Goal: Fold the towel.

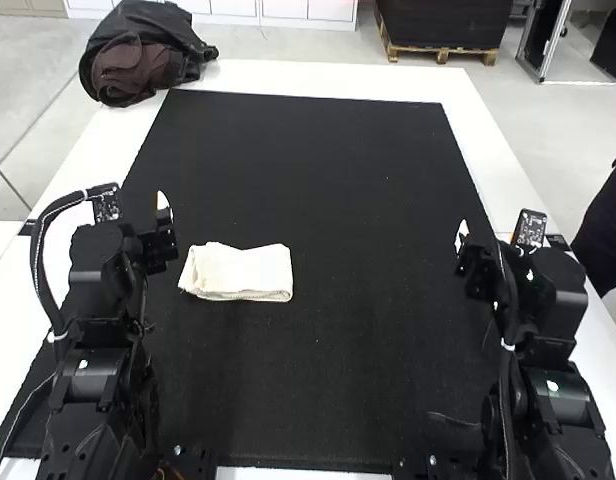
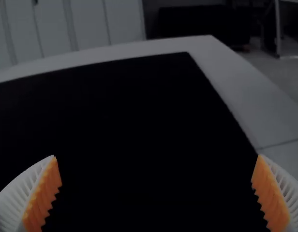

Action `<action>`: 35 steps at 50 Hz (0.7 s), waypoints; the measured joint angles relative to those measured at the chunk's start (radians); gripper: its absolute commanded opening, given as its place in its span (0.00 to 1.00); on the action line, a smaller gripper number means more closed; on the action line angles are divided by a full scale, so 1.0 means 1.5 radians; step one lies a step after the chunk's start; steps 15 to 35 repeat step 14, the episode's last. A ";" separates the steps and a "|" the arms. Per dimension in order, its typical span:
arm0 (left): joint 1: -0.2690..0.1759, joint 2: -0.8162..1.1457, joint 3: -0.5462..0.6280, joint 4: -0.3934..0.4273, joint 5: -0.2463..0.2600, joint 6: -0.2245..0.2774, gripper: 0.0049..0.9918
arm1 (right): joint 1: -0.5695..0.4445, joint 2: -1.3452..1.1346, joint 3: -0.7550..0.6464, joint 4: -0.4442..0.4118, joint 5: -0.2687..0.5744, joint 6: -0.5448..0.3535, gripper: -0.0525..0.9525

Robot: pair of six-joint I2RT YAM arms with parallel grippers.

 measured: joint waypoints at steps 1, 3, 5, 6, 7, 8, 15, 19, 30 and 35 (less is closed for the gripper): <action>0.000 0.000 0.000 -0.001 0.000 -0.003 0.97 | 0.000 0.000 0.000 0.000 -0.002 -0.001 0.96; 0.000 0.000 0.000 -0.001 0.000 -0.006 0.97 | 0.000 0.000 0.000 0.000 -0.005 -0.002 0.96; 0.000 0.000 0.000 -0.002 0.000 -0.009 0.97 | 0.000 0.000 0.000 -0.001 -0.007 -0.003 0.96; 0.000 0.000 0.000 -0.003 0.000 -0.010 0.97 | 0.000 0.000 0.000 -0.001 -0.007 -0.005 0.96; 0.000 0.000 0.000 -0.003 0.000 -0.011 0.97 | 0.000 0.000 0.000 -0.001 -0.008 -0.005 0.96; 0.000 0.000 0.000 -0.003 0.000 -0.012 0.97 | 0.000 0.000 0.000 -0.001 -0.008 -0.005 0.96; 0.000 0.000 0.000 -0.003 0.000 -0.015 0.97 | 0.000 0.000 0.000 -0.002 -0.010 -0.007 0.96; 0.000 0.000 0.000 -0.003 0.000 -0.015 0.97 | 0.000 0.000 0.000 -0.002 -0.010 -0.007 0.96; 0.000 0.000 0.000 -0.003 0.000 -0.015 0.97 | 0.000 0.000 0.000 -0.002 -0.010 -0.007 0.96; 0.000 0.000 0.000 -0.003 0.000 -0.015 0.97 | 0.000 0.000 0.000 -0.002 -0.010 -0.007 0.96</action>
